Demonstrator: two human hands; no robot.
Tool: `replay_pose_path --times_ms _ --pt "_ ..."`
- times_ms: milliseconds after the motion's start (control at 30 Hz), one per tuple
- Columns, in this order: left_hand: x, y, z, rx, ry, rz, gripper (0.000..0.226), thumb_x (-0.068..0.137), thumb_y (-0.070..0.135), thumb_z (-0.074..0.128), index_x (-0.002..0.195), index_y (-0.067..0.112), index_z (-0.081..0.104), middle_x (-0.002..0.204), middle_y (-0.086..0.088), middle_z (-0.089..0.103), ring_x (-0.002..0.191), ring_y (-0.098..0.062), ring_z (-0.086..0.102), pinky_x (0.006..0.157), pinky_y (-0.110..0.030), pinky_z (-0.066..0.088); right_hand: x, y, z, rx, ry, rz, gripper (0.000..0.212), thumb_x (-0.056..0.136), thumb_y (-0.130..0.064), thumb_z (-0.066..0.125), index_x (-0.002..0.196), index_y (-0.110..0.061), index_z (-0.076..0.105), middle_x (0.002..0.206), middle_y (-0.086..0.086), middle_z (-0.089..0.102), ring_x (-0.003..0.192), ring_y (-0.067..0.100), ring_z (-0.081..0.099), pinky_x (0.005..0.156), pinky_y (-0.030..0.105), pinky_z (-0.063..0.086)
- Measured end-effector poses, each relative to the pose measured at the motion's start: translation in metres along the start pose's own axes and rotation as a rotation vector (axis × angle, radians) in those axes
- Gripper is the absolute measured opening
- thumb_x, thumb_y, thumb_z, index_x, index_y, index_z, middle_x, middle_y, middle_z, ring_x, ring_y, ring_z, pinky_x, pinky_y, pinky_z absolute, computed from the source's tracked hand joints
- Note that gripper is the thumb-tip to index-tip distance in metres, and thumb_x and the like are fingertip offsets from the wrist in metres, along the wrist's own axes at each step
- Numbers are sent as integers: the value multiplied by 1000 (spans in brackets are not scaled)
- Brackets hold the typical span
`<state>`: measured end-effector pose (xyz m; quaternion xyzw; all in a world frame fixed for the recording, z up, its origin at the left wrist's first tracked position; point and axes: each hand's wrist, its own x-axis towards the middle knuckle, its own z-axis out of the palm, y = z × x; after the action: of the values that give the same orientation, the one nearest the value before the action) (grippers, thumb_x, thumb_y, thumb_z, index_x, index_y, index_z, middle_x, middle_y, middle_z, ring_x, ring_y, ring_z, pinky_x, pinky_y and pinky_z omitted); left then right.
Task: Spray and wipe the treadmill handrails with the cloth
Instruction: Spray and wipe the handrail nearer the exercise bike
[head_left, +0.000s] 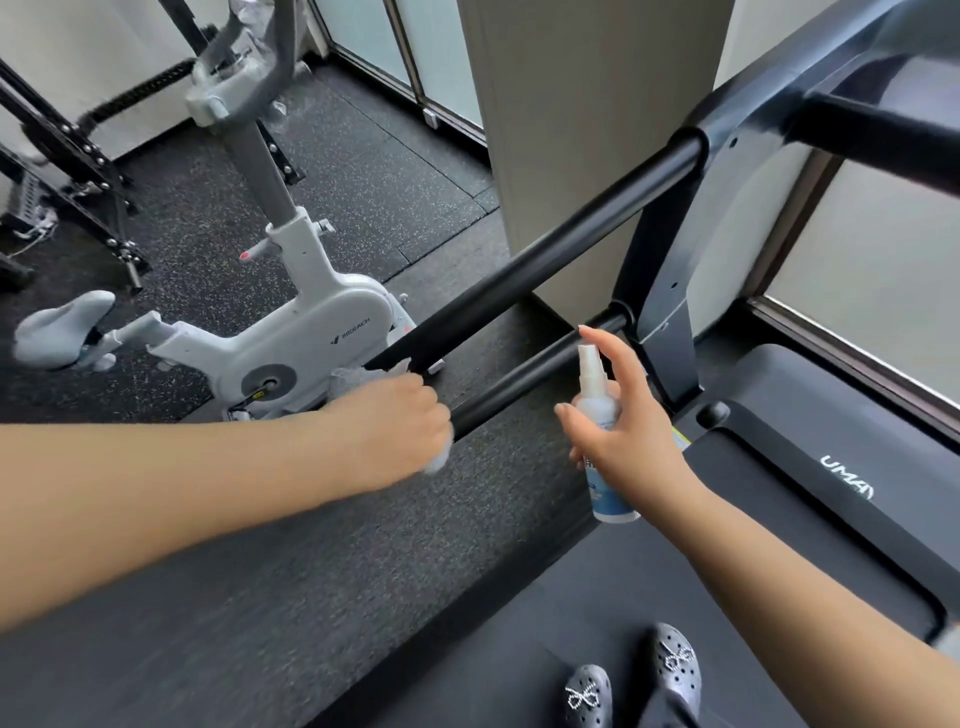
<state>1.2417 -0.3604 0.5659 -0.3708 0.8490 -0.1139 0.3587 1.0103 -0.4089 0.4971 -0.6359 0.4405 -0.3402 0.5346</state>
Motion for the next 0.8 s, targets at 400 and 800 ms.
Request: replay_pose_path --times_ms 400,800 --pt "16 11 26 -415 308 -822 86 84 31 64 149 6 13 140 -23 38 112 -40 49 86 -51 48 -7 -8 2 -1 9 -13 67 87 -12 67 130 -55 38 78 6 64 52 16 62 60 28 59" --pt "156 -48 -59 -481 317 -793 79 93 42 49 148 6 6 136 -19 33 112 -38 47 83 -48 46 2 -6 -40 -1 111 16 68 88 -13 67 129 -58 38 86 7 63 66 33 66 70 40 62"
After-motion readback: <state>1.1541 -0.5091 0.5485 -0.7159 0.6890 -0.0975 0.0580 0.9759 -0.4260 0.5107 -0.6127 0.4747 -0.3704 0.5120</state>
